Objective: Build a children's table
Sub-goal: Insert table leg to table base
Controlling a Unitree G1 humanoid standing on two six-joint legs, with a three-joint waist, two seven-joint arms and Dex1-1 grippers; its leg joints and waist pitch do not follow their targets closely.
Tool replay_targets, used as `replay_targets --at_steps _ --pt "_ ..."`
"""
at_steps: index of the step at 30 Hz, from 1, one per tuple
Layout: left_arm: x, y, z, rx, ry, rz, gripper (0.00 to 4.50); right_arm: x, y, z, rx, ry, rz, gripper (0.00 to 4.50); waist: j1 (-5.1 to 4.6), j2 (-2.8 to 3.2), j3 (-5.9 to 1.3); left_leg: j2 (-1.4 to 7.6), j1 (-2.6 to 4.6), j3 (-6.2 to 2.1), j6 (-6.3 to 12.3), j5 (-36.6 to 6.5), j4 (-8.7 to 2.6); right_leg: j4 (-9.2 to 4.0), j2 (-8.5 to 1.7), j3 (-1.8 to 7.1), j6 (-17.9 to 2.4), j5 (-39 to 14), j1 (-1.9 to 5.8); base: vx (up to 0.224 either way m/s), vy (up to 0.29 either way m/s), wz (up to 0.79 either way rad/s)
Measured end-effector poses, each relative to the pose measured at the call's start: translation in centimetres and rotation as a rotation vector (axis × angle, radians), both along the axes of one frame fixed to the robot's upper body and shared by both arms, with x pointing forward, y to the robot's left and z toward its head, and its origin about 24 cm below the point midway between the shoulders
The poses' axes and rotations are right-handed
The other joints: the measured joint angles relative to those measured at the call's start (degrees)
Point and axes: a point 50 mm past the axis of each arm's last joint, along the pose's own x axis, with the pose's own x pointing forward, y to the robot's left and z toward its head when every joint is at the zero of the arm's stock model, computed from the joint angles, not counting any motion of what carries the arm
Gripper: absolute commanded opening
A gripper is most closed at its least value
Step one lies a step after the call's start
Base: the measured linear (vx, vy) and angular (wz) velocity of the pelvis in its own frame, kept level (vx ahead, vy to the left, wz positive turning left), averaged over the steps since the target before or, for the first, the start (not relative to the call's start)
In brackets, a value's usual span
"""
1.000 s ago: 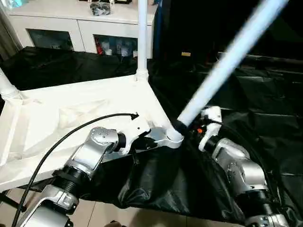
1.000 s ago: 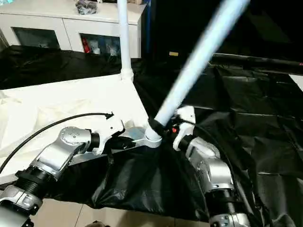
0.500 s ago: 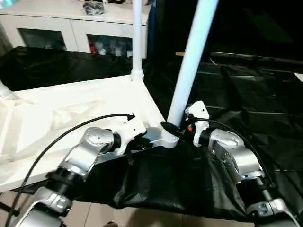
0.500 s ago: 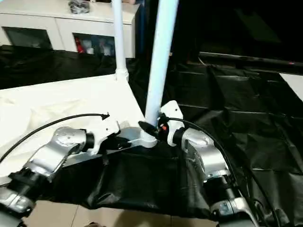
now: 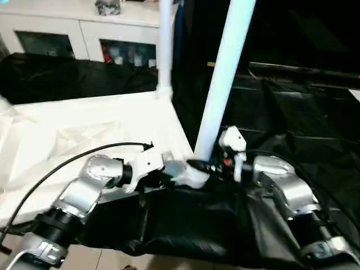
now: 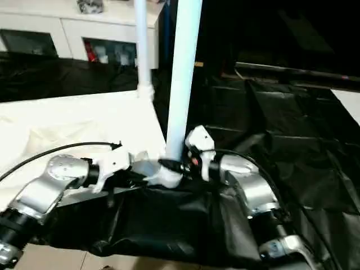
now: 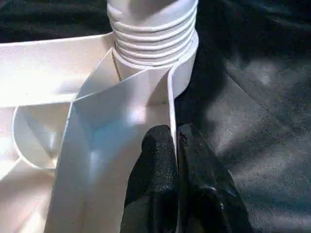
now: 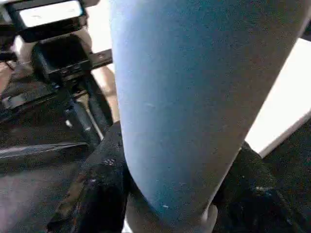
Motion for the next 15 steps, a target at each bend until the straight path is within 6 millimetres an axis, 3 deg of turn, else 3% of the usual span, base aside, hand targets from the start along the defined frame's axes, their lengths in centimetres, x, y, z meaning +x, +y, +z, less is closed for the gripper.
replay_targets --at_steps 13,15 --pt "0.1 0.1 0.1 0.003 0.001 0.002 0.0 0.0 0.0 0.0 0.004 -0.009 0.003 1.9 0.1 -0.16 0.15 0.0 0.01 0.0 -0.01 -0.01 0.0 0.0 0.0 0.01 0.03 -0.02 0.0 0.0 0.0 0.0" --pt "0.8 -0.3 0.1 -0.008 0.005 0.122 0.0 1.0 1.1 -0.5 0.041 -0.011 -0.153 1.9 -0.15 -0.06 0.22 0.0 0.12 0.0 -0.03 0.0 0.0 0.08 0.0 0.01 -0.02 0.01 0.03 0.0 0.0 0.0"
